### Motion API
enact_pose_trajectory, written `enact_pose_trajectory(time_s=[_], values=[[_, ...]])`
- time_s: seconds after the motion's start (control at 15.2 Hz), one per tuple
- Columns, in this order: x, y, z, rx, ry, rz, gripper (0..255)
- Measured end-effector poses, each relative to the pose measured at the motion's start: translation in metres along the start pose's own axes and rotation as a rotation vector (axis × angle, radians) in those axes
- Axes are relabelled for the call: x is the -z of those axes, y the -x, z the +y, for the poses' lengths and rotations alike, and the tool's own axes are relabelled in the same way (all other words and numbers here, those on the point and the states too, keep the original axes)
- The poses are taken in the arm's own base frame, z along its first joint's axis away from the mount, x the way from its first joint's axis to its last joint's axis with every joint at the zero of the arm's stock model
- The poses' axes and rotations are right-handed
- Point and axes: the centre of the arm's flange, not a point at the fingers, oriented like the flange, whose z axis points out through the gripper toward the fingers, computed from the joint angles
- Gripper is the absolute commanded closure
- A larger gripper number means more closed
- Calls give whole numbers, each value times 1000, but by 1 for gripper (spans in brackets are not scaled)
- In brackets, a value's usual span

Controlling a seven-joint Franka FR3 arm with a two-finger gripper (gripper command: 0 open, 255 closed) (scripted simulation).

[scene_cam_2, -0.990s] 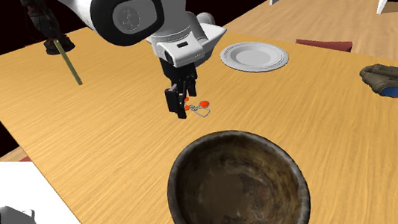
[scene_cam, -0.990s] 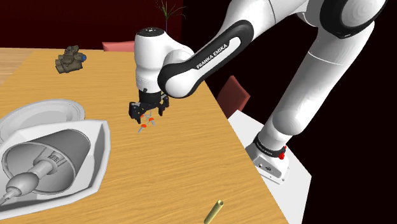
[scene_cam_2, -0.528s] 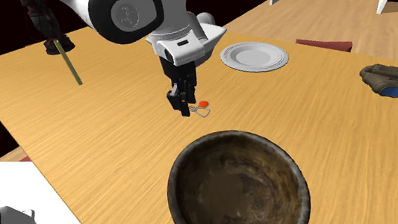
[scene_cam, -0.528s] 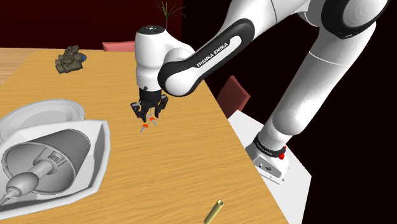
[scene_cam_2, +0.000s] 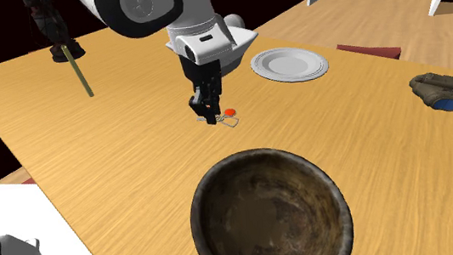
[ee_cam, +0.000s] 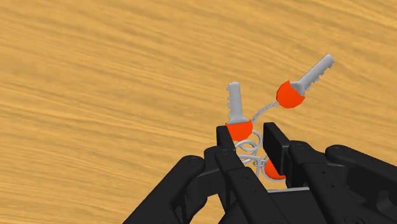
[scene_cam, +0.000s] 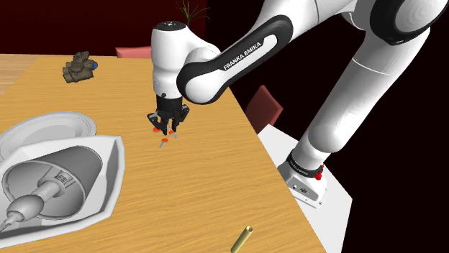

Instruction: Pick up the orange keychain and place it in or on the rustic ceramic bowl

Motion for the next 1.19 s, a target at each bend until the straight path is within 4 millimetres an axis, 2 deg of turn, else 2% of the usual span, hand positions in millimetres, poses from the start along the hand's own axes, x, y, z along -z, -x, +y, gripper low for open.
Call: enact_pose_trajectory(time_s=[1.19], values=[[95, -6, -6, 0, 0, 0, 255]])
